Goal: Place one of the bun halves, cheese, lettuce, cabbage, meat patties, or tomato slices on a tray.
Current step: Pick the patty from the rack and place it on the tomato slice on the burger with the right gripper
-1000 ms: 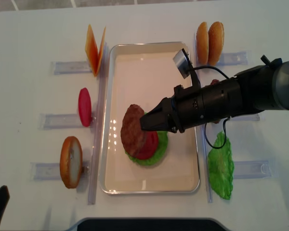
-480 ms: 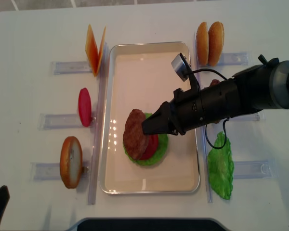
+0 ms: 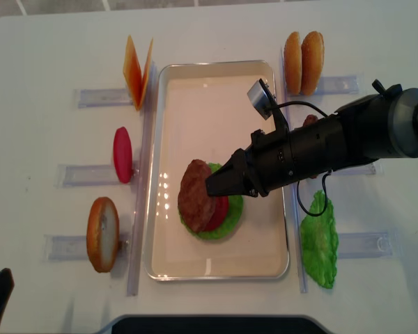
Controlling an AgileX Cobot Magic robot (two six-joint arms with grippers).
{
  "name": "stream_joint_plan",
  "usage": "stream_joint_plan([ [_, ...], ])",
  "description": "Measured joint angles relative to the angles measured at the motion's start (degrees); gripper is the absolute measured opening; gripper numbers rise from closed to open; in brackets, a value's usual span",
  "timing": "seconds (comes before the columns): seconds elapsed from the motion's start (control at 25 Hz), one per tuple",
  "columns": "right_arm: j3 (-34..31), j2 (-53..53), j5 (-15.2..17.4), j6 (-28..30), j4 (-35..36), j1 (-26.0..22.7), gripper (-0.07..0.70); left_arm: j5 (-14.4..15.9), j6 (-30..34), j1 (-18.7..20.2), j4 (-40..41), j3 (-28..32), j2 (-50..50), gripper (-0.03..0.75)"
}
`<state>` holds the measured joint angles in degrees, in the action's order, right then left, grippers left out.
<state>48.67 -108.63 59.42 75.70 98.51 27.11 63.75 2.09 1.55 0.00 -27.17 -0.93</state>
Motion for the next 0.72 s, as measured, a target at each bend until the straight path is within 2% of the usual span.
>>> stream_joint_plan([
  [0.56,0.0,0.0,-0.13,-0.05,-0.23,0.0,0.148,0.0,0.0,0.0,0.0,0.0,0.0,0.534],
  [0.72,0.0,0.0,-0.19,-0.05,-0.36,0.0,0.209,0.0,0.0,0.0,0.0,0.0,0.0,0.534],
])
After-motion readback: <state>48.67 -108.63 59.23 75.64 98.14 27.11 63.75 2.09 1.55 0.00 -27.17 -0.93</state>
